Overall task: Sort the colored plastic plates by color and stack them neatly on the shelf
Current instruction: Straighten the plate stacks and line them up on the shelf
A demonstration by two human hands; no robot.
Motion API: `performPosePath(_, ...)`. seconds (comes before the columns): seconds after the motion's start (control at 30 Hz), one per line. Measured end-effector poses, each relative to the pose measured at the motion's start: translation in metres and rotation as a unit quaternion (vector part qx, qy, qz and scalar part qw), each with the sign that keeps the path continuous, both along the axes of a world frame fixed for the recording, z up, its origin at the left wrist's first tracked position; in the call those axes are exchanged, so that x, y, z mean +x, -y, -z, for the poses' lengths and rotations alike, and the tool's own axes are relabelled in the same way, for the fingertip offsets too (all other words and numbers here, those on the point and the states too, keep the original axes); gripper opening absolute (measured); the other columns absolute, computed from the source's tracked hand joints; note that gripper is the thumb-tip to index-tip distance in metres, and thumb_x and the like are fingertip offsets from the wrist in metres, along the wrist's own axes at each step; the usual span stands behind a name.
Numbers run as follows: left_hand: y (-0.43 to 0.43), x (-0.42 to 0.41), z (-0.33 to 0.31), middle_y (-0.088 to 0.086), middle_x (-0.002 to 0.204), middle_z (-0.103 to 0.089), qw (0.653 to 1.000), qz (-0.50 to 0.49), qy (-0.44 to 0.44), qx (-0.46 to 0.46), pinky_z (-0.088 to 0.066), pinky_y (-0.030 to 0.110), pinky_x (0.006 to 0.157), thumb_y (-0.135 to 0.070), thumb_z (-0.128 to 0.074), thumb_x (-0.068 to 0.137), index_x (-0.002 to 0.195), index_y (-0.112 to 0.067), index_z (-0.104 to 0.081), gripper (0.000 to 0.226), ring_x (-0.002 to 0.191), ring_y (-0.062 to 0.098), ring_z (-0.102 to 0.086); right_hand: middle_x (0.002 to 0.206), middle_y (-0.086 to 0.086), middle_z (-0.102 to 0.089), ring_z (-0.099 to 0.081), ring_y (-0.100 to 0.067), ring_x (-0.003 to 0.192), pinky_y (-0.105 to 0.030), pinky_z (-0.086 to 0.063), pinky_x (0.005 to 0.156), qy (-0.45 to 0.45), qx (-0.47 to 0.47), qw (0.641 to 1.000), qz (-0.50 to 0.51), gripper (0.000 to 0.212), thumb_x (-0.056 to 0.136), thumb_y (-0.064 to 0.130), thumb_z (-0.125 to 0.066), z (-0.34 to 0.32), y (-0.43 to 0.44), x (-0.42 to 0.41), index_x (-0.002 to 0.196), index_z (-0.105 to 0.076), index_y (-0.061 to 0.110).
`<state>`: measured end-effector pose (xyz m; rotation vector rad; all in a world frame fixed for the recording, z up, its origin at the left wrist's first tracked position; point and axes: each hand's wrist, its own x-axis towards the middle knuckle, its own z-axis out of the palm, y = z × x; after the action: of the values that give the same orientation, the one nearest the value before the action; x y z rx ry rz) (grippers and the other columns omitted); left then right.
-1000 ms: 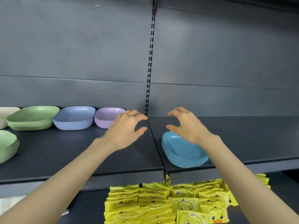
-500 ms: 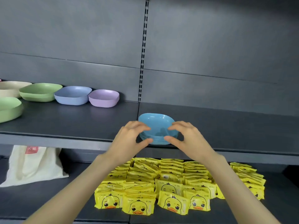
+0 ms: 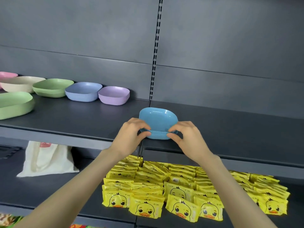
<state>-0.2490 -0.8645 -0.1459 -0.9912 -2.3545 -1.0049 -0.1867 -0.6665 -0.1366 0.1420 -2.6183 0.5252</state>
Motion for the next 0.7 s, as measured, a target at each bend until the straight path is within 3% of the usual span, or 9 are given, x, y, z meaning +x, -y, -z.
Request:
performPosePath(0.27, 0.009, -0.068, -0.003, 0.007, 0.109, -0.067, 0.999, -0.022, 0.016, -0.021, -0.031, 0.011, 0.086, -0.015, -0.07, 0.082, 0.098, -0.007, -0.071, 0.018, 0.109, 0.019, -0.055, 0.103, 0.003, -0.065, -0.044, -0.015, 0.11, -0.03, -0.039, 0.082, 0.019, 0.006, 1.0, 0.006, 0.017, 0.089, 0.027, -0.062, -0.007, 0.01, -0.064, 0.101, -0.067, 0.015)
performPosePath(0.33, 0.012, -0.089, -0.003, 0.006, 0.109, -0.066, 0.999, -0.011, 0.012, -0.038, -0.033, 0.014, 0.087, -0.018, -0.071, 0.082, 0.1, -0.008, -0.07, 0.021, 0.108, 0.019, -0.054, 0.104, 0.003, -0.064, -0.043, -0.015, 0.11, -0.029, -0.037, 0.08, 0.028, 0.006, 1.0, 0.013, 0.018, 0.09, 0.027, -0.061, -0.009, 0.012, -0.082, 0.101, -0.067, 0.015)
performPosePath(0.5, 0.018, -0.141, -0.006, 0.001, 0.102, -0.064, 0.996, 0.015, -0.007, -0.086, -0.047, 0.038, 0.083, -0.022, -0.069, 0.083, 0.101, -0.011, -0.067, 0.021, 0.09, 0.013, -0.049, 0.104, 0.002, -0.064, -0.047, -0.015, 0.104, -0.03, -0.037, 0.078, 0.037, 0.009, 0.999, 0.021, 0.019, 0.09, 0.027, -0.062, -0.015, 0.017, -0.125, 0.101, -0.068, 0.013)
performPosePath(0.7, 0.02, -0.186, -0.017, 0.003, 0.104, -0.066, 0.989, 0.02, -0.046, -0.141, -0.041, 0.03, 0.079, -0.022, -0.064, 0.088, 0.105, -0.011, -0.066, 0.021, 0.097, 0.021, -0.053, 0.095, -0.001, -0.067, -0.057, -0.02, 0.091, -0.041, -0.048, 0.084, 0.078, -0.006, 0.997, 0.022, 0.011, 0.086, 0.026, -0.066, -0.024, 0.019, -0.169, 0.086, -0.071, 0.016)
